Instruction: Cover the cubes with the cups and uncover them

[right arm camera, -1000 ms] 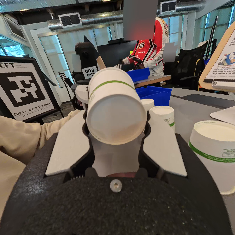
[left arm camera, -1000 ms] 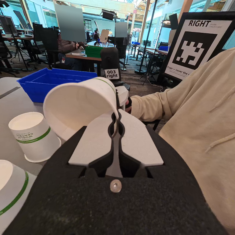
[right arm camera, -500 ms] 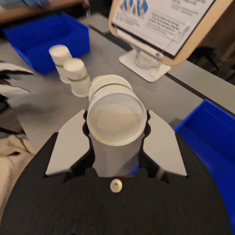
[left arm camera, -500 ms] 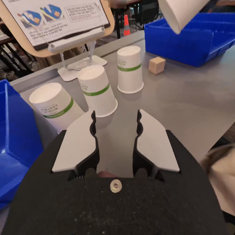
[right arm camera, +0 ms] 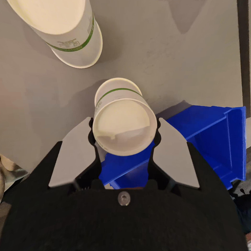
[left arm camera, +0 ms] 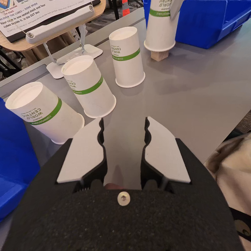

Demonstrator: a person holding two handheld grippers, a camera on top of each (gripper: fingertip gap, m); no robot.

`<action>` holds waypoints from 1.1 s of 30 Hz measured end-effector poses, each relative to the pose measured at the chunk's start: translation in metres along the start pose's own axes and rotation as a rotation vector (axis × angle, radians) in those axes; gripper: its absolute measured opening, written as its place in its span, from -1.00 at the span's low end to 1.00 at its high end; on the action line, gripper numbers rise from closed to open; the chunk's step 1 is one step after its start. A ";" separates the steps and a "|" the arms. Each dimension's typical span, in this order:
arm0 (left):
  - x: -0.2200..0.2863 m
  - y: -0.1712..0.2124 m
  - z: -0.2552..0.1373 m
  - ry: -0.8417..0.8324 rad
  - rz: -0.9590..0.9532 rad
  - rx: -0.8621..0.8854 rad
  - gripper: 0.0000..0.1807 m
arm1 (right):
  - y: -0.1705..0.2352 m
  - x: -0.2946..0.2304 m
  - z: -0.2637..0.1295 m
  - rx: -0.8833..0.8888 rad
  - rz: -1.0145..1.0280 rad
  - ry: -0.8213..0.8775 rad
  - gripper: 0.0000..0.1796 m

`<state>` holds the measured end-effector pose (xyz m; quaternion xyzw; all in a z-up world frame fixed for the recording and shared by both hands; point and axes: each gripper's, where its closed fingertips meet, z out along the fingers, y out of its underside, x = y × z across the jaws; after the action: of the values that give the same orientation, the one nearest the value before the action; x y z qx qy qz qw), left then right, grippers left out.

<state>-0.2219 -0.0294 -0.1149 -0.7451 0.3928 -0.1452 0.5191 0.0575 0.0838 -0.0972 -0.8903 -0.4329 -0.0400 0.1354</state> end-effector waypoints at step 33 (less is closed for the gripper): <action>-0.046 -0.004 -0.016 -0.216 -0.234 0.098 -0.34 | -0.027 -0.178 -0.060 1.231 0.398 -0.134 0.01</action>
<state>-0.2601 -0.0057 -0.0961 -0.7709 0.2376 -0.1427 0.5735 -0.0712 -0.0520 -0.0678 -0.7136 -0.2109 0.2967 0.5986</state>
